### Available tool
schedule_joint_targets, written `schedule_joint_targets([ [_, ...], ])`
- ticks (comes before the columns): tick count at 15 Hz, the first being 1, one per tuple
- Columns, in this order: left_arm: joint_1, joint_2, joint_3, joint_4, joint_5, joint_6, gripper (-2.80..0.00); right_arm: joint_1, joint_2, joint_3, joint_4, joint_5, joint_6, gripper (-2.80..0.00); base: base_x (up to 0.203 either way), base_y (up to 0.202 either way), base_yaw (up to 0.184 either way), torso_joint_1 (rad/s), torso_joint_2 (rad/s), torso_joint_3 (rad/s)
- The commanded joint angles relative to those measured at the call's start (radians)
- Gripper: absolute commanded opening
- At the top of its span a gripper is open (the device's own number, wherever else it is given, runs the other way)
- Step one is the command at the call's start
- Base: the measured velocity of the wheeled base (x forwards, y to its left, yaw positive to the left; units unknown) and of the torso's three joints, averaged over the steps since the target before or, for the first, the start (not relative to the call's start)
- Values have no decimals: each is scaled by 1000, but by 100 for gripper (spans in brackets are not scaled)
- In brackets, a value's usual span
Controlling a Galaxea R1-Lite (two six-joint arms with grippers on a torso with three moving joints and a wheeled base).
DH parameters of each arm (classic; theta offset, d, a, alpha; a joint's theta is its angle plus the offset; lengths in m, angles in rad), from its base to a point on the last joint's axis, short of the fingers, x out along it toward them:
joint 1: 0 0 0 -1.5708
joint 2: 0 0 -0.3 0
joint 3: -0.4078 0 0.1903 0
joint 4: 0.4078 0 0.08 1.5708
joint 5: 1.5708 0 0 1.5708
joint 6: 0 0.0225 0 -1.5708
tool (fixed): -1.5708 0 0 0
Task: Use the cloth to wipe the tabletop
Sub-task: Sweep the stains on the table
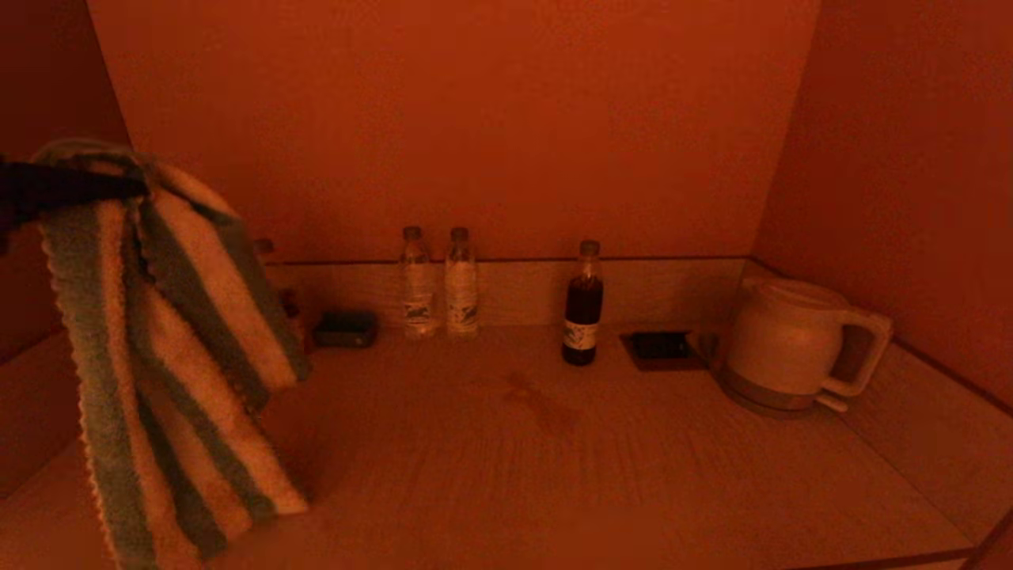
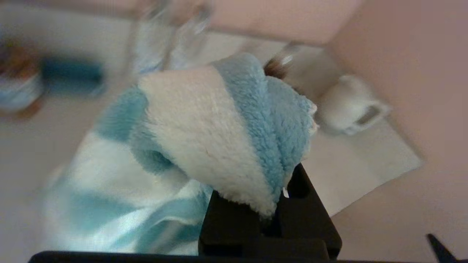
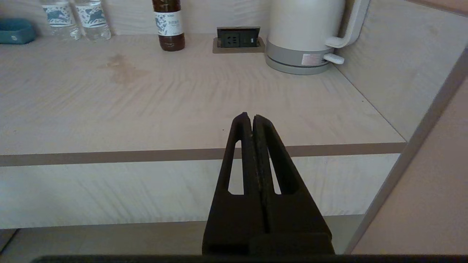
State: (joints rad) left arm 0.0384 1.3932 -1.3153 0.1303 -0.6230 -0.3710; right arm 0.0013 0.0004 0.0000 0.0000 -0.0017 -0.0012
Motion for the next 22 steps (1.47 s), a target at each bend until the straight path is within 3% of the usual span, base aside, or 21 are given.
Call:
schedule_joint_targets([
  [1,-26,28,2,-39,-2,-10,-280,0,0,0,0,0,0,-280,0,0,0,0,0,0],
  [4,-120,116,-18,-127,2,-23,-280,0,0,0,0,0,0,-280,0,0,0,0,0,0],
  [7,-180,193,-14,-308,0,-102,-280,0,0,0,0,0,0,-280,0,0,0,0,0,0],
  [10,-191,203,-15,-328,2,-111,-280,0,0,0,0,-1,0,-280,0,0,0,0,0,0],
  [14,-257,363,-43,-483,11,-119,-280,0,0,0,0,0,0,-280,0,0,0,0,0,0],
  [20,-323,547,-225,-531,17,-137,-280,0,0,0,0,-1,0,-280,0,0,0,0,0,0],
  [22,-352,619,-301,-529,53,-137,-280,0,0,0,0,0,0,-280,0,0,0,0,0,0],
])
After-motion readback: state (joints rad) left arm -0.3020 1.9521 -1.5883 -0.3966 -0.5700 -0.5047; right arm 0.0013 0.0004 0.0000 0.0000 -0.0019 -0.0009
